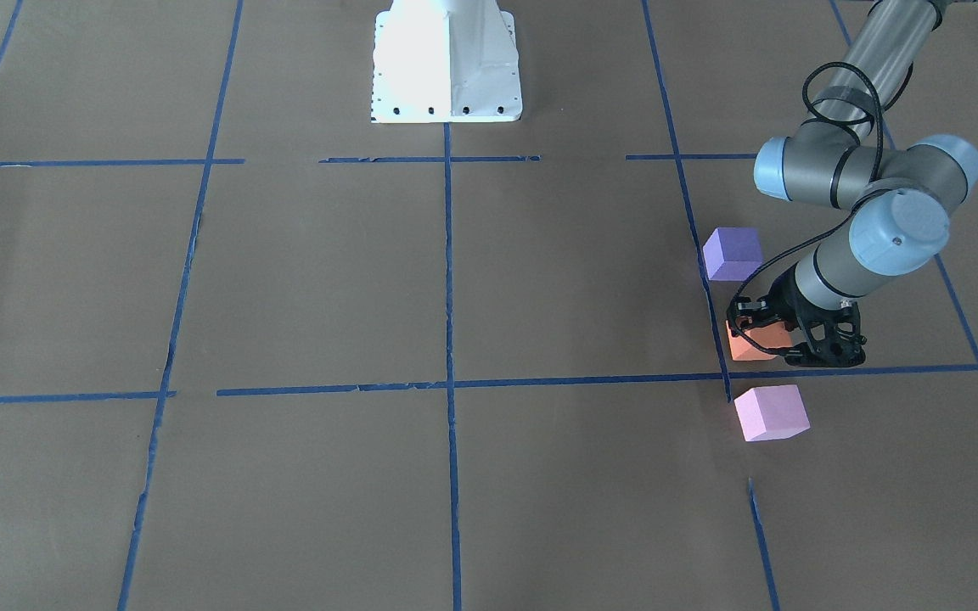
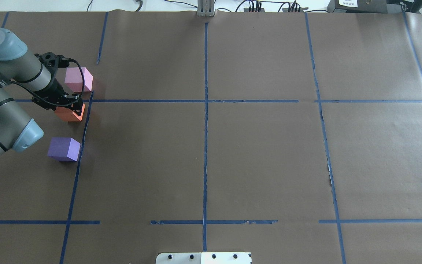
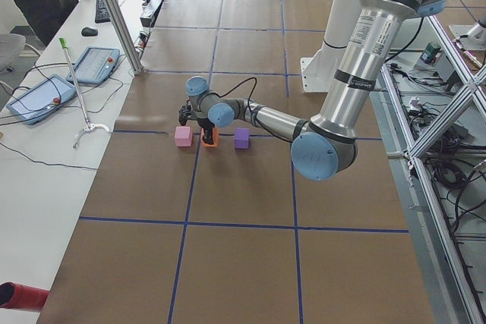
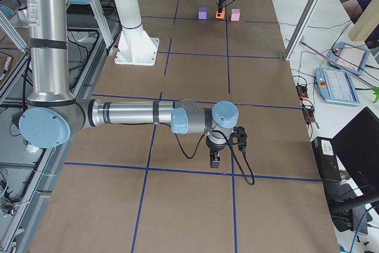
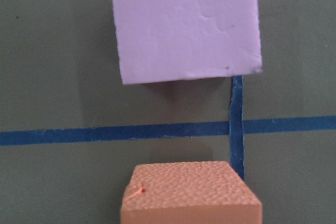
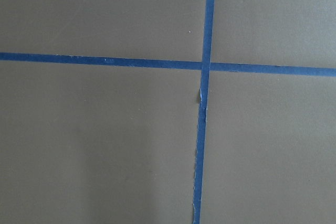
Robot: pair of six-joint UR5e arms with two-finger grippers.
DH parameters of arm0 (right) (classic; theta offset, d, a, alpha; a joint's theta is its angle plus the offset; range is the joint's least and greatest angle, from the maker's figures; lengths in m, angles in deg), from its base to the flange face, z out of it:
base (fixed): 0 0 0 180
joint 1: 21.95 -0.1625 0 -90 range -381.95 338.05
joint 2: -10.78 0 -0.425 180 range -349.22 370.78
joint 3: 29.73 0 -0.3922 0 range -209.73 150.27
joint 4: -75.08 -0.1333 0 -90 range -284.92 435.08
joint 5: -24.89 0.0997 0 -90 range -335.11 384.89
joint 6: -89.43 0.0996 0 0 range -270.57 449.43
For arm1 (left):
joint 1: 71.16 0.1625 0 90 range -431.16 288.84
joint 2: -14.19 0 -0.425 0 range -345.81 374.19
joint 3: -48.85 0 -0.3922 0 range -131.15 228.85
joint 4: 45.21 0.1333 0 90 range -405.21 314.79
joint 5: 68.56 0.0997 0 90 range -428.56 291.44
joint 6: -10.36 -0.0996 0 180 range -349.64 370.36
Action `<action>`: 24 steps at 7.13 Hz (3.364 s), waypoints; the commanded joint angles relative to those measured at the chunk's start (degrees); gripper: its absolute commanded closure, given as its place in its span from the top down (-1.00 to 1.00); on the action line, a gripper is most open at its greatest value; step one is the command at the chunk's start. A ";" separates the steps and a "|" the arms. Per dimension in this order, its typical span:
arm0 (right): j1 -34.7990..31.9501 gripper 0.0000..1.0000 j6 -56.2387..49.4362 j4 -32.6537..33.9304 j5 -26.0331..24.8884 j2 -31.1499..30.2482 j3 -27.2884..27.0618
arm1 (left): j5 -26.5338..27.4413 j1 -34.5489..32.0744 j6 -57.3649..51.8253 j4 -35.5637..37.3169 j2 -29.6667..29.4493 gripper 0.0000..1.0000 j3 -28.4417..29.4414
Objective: Arrange blocks in a line
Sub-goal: 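Lower the orange cube between the pink and purple cubes, left gripper, then open the left gripper and lift it away from the orange cube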
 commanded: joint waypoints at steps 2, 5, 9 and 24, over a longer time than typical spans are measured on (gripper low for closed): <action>0.00 1.00 0.00 0.09 0.00 0.00 0.00 | -0.20 0.00 0.12 -0.09 0.01 -0.36 0.11; 0.00 1.00 0.00 0.09 0.00 0.00 0.00 | -0.98 0.00 0.12 -0.53 0.01 -0.36 0.37; 0.00 1.00 0.00 0.09 0.00 0.00 0.00 | -1.60 0.09 0.30 -1.41 -0.08 -0.35 0.99; 0.00 1.00 0.00 0.09 0.00 0.00 0.00 | -1.34 -7.46 0.47 4.18 10.18 0.99 -21.28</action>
